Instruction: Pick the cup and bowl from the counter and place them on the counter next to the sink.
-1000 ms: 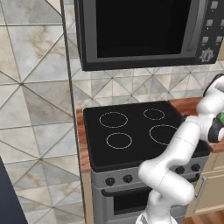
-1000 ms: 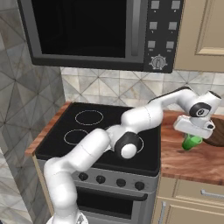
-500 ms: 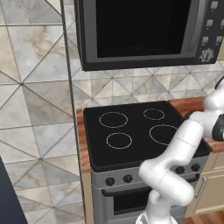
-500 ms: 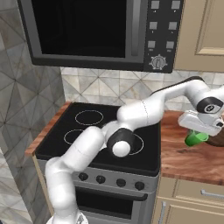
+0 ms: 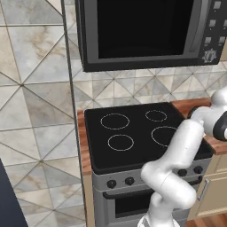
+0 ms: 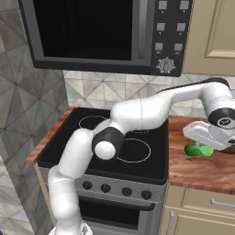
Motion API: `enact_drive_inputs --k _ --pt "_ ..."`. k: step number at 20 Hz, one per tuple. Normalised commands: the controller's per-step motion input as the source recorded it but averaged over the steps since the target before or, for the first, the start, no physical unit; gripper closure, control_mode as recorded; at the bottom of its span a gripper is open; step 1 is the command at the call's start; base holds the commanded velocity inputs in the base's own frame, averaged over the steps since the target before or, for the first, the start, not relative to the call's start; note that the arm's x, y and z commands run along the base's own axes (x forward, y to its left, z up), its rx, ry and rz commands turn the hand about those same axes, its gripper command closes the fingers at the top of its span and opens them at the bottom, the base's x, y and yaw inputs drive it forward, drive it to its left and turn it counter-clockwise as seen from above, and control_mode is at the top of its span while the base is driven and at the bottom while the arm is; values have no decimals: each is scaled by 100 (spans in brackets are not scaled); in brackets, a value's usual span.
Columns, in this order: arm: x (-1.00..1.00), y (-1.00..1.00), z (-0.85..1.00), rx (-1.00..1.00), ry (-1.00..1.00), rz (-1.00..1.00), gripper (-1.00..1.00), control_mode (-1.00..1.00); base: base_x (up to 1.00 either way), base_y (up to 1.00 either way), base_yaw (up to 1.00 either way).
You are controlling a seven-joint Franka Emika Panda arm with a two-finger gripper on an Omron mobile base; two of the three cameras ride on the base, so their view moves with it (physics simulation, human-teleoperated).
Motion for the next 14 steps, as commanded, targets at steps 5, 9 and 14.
enact_drive_inputs --k 5,9,14 --pt "-4 100 1 -5 -19 0 100 -100 0 0 0" --pt "-13 83 42 -21 -2 4 100 -100 0 0 0" --pt "-56 31 48 -37 22 11 100 -100 0 0 0"
